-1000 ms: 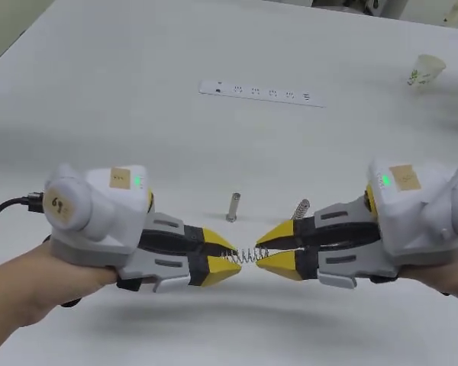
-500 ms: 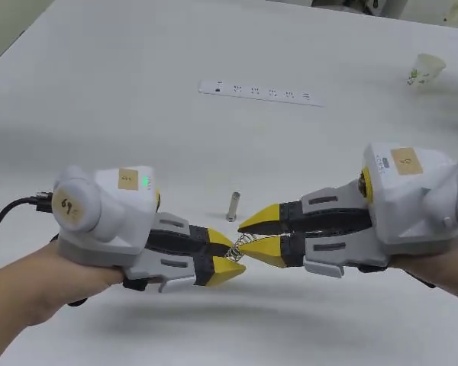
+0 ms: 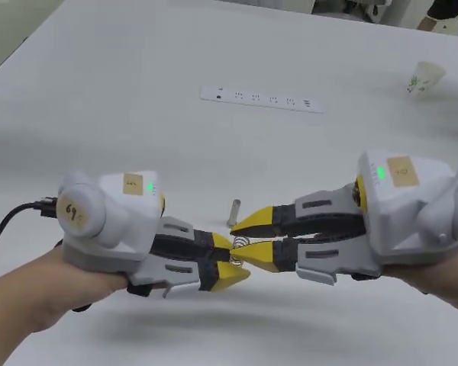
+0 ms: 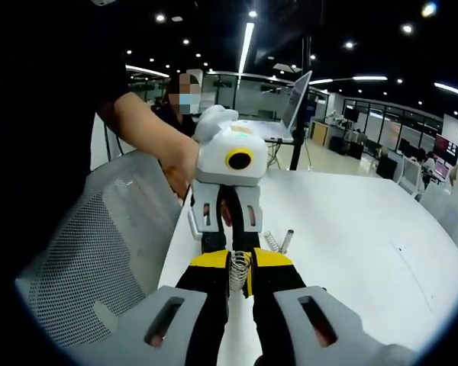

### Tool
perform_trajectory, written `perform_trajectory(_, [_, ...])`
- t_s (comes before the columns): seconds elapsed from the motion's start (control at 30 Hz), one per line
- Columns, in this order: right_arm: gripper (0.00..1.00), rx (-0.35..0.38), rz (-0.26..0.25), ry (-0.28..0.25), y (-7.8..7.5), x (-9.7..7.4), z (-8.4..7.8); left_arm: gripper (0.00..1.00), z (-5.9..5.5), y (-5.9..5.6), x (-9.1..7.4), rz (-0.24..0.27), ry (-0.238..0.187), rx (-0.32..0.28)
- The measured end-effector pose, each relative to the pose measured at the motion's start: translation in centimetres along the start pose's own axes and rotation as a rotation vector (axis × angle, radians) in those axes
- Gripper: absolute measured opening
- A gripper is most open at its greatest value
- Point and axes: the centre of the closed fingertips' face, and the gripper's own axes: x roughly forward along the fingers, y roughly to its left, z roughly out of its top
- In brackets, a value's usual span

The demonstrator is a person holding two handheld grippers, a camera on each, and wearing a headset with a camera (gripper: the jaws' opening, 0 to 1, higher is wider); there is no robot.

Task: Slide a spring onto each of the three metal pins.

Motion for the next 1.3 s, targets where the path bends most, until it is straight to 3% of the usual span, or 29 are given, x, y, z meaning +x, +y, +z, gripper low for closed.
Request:
perform_trajectory(0.77, [0.09,0.088,-0.044,-0.063,-0.3,0.3,0.2,0.02,0.6,-0.2,-0.5,0.006,-0.028,-0.01])
perform_trajectory(1.13, [0.08,0.077,-0.051,-0.071,-0.7,0.3,0.7,0.03,0.9,0.2,-1.0,0.028,-0.043,-0.045])
perform_trajectory(1.3, [0.08,0.072,-0.069,-0.072,-1.1,0.2,0.8,0.14,0.6,0.5,-1.1,0.05,-0.031,-0.044])
